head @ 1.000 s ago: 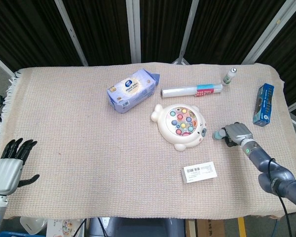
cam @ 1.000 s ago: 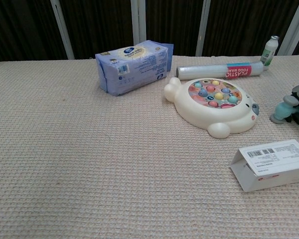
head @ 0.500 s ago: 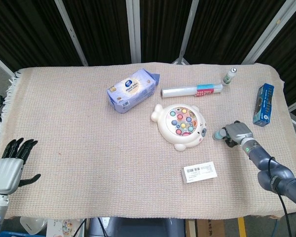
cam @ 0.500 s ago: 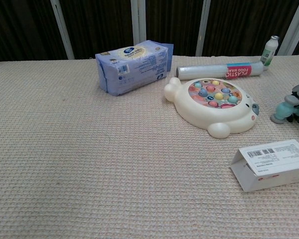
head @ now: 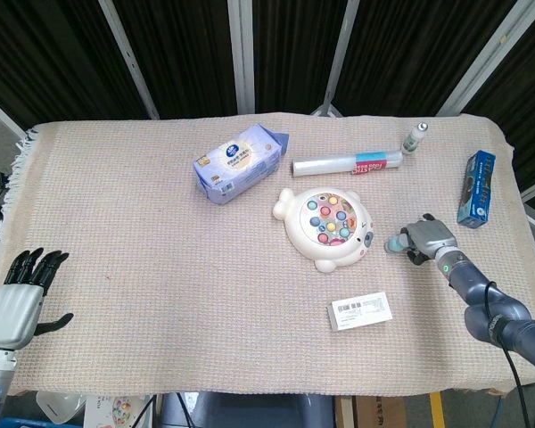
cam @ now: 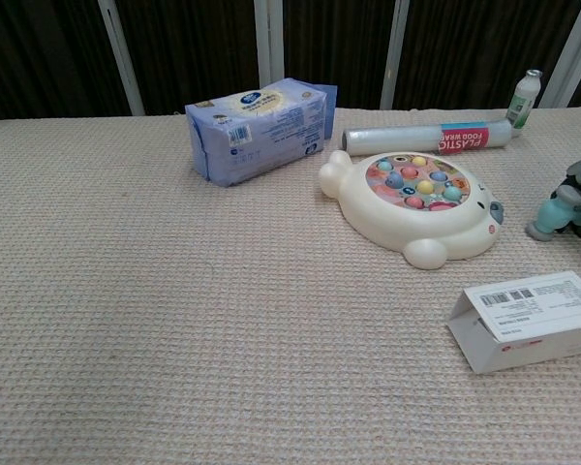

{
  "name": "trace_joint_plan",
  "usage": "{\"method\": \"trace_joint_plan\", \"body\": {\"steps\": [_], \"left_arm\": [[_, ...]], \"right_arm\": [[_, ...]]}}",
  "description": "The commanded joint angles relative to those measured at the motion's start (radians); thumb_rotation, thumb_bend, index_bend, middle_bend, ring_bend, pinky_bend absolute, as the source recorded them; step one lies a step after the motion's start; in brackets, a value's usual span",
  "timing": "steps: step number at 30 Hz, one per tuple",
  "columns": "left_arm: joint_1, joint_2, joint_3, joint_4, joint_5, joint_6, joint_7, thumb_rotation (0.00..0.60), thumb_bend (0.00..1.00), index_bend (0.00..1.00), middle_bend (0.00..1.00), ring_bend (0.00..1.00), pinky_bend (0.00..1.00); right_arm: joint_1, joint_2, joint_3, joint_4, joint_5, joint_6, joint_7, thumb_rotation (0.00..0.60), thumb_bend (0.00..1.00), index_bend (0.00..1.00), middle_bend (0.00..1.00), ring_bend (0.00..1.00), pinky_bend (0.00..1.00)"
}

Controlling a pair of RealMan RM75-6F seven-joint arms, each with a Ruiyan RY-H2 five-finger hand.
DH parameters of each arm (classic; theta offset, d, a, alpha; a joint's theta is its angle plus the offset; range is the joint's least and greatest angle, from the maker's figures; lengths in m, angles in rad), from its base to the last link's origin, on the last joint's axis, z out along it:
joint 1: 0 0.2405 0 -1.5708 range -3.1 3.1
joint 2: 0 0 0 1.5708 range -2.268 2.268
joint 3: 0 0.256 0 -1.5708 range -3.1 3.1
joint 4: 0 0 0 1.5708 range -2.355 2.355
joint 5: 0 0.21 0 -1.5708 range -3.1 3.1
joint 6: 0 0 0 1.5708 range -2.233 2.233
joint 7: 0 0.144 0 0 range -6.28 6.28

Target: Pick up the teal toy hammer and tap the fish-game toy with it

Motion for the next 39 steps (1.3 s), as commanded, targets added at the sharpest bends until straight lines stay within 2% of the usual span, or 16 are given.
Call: {"method": "trace_joint_plan", "body": {"steps": [1,9,27,39], "left_arm": [[0.000,-0.001,0.000,0.002,-0.002,-0.001,-0.002,0.600,0.10,0.12,0.09,0.00,0.00],[-0.002,-0.003,0.000,0.008,-0.004,-0.005,-0.006,0.600,0.10,0.12,0.09,0.00,0.00],[0.000,-0.006,0.002,0.017,0.002,0.001,-0.016,0.600,0.10,0.11,0.09,0.00,0.00],[0.002,-0.008,0.004,0.025,0.007,0.005,-0.027,0.600,0.10,0.11,0.09,0.00,0.00]], "right_arm": [[0.003,0.003,0.001,-0.005,0.011,0.000,-0.011,0.600,0.50,0.07,0.23,0.04,0.02],[0.013,0.009,-0.004,-0.017,0.043,-0.005,-0.044,0.600,0.50,0.00,0.20,0.01,0.00],[0.025,0.032,-0.015,-0.069,0.111,0.019,-0.096,0.600,0.50,0.00,0.01,0.00,0.00],[0.010,0.049,-0.002,-0.109,0.115,0.070,-0.102,0.600,0.50,0.00,0.00,0.00,0.00]]}}
